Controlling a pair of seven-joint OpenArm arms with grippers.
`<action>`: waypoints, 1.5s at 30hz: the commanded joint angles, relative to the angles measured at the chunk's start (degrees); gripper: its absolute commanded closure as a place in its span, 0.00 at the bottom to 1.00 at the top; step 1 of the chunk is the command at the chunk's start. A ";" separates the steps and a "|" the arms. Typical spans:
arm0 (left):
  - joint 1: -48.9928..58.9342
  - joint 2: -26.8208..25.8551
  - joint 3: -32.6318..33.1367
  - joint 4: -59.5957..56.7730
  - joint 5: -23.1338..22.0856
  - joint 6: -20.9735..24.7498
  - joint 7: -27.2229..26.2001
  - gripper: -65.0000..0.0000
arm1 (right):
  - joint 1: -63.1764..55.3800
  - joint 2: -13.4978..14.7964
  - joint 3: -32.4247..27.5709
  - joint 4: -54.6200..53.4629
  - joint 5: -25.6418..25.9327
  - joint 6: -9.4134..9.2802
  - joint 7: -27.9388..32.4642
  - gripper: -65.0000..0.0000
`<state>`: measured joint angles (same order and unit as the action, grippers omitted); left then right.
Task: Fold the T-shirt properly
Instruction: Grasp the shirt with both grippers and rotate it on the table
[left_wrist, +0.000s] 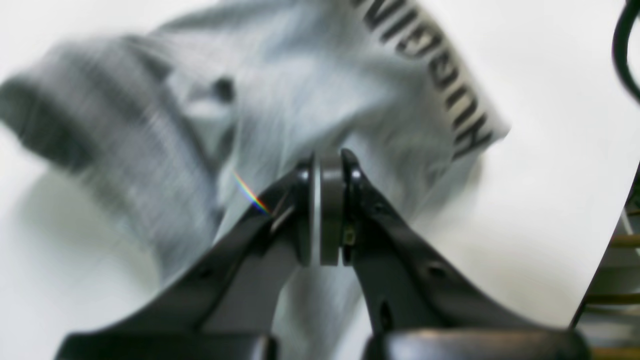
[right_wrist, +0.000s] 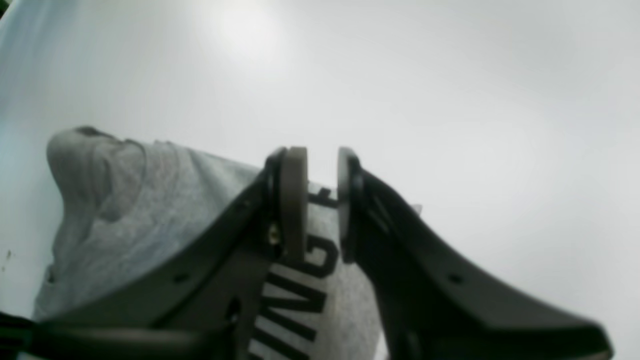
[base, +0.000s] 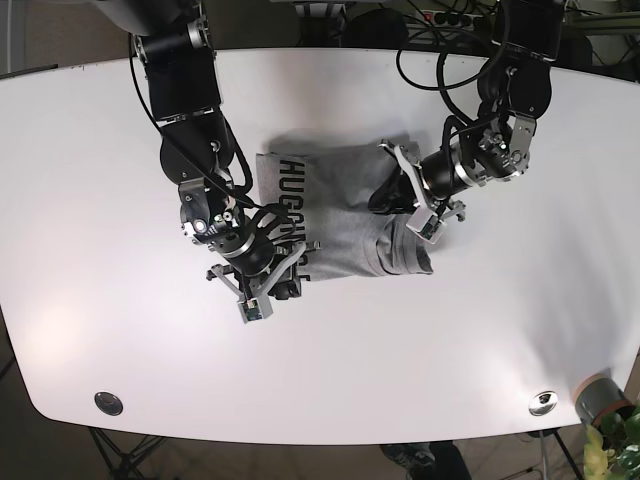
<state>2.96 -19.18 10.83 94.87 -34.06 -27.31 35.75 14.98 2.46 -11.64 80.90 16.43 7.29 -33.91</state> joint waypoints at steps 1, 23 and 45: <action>-0.46 -0.47 0.73 -0.50 -0.97 1.42 -1.59 1.00 | 1.59 0.22 0.08 -1.04 0.50 0.23 1.43 0.85; -0.54 -2.49 1.26 -16.94 1.40 2.04 -1.68 1.00 | 2.91 2.77 -0.27 -17.30 0.15 0.40 10.39 0.85; -14.70 -2.49 1.61 -22.83 10.02 2.04 -1.59 1.00 | -8.52 4.53 -0.27 -6.75 0.15 2.16 10.04 0.86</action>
<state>-10.46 -20.53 12.82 71.68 -25.02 -26.28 33.71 7.22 6.68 -11.99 71.99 16.84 9.43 -22.76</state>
